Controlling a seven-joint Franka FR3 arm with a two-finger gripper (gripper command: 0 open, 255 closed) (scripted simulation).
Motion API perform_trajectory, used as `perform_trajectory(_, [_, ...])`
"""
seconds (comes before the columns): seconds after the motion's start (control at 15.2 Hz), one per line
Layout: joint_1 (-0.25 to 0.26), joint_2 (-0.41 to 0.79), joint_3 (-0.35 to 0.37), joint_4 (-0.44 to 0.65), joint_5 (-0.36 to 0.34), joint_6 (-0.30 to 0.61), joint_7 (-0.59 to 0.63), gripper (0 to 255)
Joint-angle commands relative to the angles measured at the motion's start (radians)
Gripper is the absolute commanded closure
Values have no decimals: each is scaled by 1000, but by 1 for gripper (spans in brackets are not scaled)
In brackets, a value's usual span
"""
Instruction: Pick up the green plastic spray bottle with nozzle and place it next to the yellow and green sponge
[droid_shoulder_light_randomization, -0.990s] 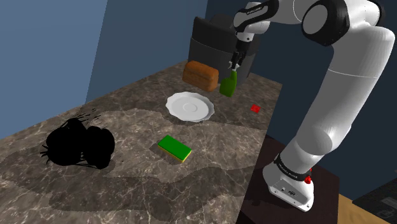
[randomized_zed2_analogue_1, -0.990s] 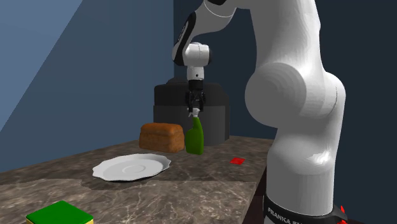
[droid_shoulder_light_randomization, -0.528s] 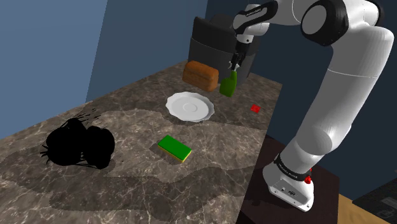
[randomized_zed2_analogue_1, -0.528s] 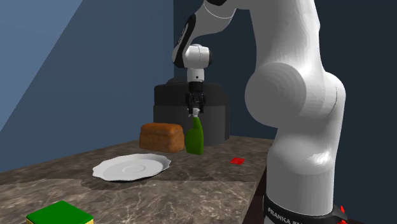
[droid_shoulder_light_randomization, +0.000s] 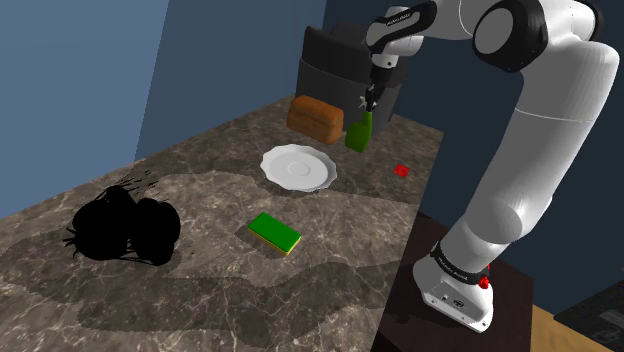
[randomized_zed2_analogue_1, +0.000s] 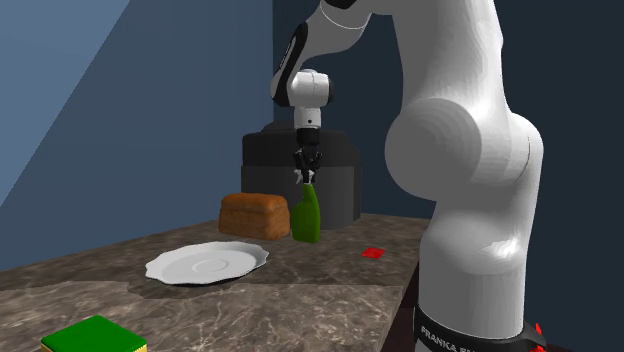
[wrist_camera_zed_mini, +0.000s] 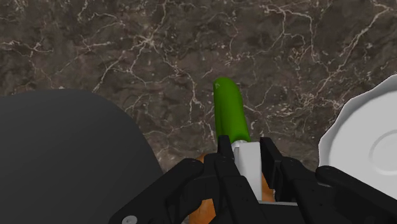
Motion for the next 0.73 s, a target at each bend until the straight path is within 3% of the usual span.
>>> perform_trajectory(0.0, [0, 0, 0, 0, 0, 0, 0, 255])
perform_trajectory(0.66, [2, -27, -4, 74, -13, -99, 8, 255])
